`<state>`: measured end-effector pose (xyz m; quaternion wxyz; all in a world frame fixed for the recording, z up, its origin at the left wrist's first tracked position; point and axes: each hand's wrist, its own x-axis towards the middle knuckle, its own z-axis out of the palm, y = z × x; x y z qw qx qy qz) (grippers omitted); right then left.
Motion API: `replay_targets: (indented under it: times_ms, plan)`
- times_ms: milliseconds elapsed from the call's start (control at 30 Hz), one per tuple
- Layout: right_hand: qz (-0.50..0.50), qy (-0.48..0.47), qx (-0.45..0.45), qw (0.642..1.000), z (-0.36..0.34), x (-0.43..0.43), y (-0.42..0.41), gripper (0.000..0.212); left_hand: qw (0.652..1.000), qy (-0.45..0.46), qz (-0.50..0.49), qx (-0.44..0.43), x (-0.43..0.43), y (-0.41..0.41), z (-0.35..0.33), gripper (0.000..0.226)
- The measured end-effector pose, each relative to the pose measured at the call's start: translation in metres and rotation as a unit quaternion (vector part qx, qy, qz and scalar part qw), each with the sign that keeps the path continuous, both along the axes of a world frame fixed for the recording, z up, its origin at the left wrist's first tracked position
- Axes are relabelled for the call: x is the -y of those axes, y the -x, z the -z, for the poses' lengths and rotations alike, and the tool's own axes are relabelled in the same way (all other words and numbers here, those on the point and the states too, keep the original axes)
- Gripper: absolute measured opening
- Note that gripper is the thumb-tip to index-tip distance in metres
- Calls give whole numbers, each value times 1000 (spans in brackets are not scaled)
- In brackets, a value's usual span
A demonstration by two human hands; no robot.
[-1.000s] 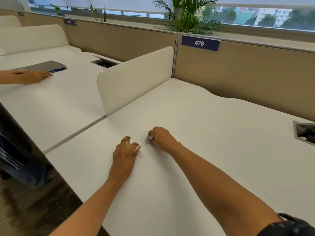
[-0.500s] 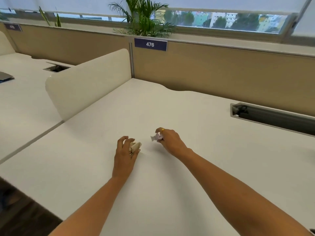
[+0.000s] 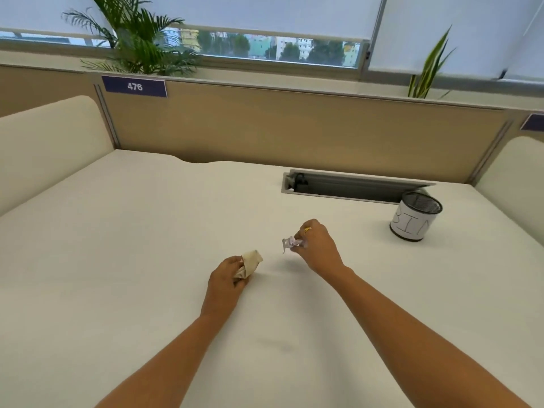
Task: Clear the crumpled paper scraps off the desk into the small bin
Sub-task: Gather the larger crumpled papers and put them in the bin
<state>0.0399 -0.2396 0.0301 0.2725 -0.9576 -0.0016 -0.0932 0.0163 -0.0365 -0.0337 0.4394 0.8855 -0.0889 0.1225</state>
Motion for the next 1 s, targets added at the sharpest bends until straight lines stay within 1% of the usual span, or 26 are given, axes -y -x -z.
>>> replay_targets:
  times_ms: [133, 233, 300, 367, 467, 567, 667, 700, 767, 833, 933, 1000]
  plan:
    - [56, -19, 39, 997, -5, 57, 8, 20, 998, 59, -3, -31, 41, -3, -5, 19]
    - [97, -70, 88, 989, -16, 97, 14, 27, 993, 97, 0, -64, 71, -9, -9, 20]
    - [129, -89, 125, 980, -24, 125, 15, 28, 991, 108, 12, -80, 93, -13, -10, 24]
    - [169, -92, 158, 968, -31, 154, 13, 26, 991, 108, 27, -77, 113, -16, -10, 27]
    - [235, -126, 196, 944, -44, 192, 7, 24, 992, 99, 40, -73, 137, -23, -8, 27]
    - [291, -150, 194, 925, -57, 227, -7, 25, 993, 88, 43, -68, 154, -34, -5, 20]
    - [323, -139, 147, 925, -63, 252, -25, 29, 993, 85, 49, -61, 168, -45, -6, 22]
    - [318, -127, 131, 930, -63, 258, -31, 30, 993, 86, 52, -61, 171, -48, -7, 24]
    - [276, -86, 104, 952, -60, 267, -40, 30, 993, 82, 59, -60, 175, -52, -5, 27]
    - [222, 16, 56, 973, -60, 271, -48, 31, 994, 71, 66, -55, 175, -53, -3, 29]
    - [198, 139, -2, 970, -64, 270, -55, 37, 994, 65, 68, -50, 174, -52, 0, 30]
    - [190, 208, -22, 959, -67, 267, -57, 32, 994, 67, 67, -50, 174, -52, 0, 30]
